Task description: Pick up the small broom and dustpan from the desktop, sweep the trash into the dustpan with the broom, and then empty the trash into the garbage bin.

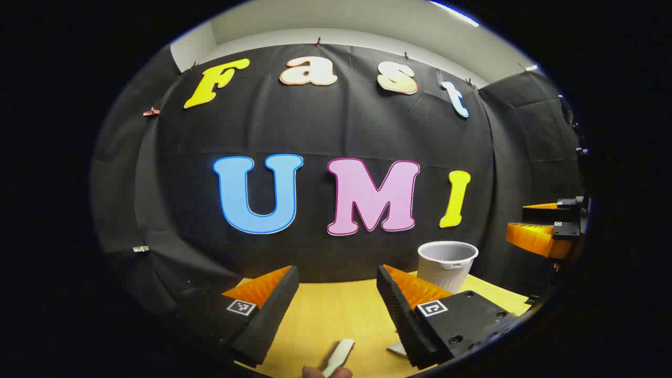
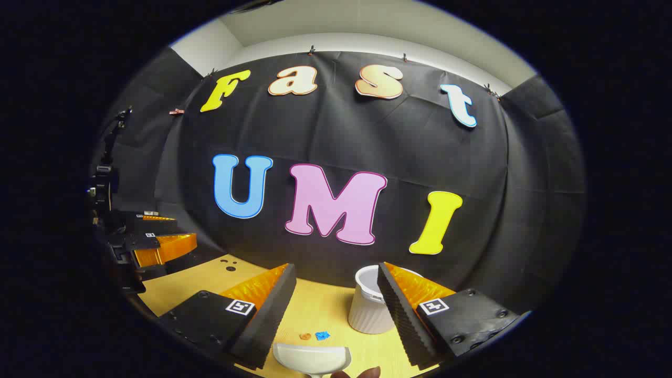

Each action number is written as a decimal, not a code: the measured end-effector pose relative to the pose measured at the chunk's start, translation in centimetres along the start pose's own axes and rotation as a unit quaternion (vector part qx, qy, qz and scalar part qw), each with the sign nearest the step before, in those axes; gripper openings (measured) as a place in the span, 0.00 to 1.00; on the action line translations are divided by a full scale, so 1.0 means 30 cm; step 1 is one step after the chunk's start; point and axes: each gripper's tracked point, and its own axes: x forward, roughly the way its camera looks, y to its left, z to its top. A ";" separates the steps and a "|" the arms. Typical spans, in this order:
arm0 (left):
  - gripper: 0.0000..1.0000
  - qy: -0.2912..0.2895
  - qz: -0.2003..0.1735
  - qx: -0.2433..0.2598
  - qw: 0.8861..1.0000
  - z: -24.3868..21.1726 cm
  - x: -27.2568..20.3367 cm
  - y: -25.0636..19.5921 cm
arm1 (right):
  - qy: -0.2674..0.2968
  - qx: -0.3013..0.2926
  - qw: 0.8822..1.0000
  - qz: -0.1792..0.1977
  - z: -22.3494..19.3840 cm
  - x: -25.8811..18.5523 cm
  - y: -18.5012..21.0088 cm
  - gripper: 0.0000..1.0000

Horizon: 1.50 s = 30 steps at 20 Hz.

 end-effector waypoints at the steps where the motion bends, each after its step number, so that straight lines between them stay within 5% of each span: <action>1: 0.95 -0.001 0.003 0.005 1.000 0.003 0.009 -0.010 | -0.001 0.004 1.000 0.005 -0.003 0.009 0.001 0.97; 15: 0.95 0.006 0.008 0.007 1.000 -0.002 0.074 -0.040 | 0.010 0.011 1.000 0.018 -0.074 0.074 -0.040 0.97; 20: 0.94 0.012 0.007 0.015 1.000 -0.028 0.065 -0.035 | 0.086 0.005 0.996 0.028 -0.216 0.040 -0.024 0.97; 25: 0.94 0.045 0.007 0.001 0.999 -0.126 0.047 -0.019 | 0.229 -0.017 0.972 0.053 -0.515 -0.086 0.026 0.96; 30: 0.94 0.067 0.016 0.008 0.998 -0.191 0.016 0.021 | 0.353 -0.037 0.933 0.064 -0.863 -0.214 0.073 0.93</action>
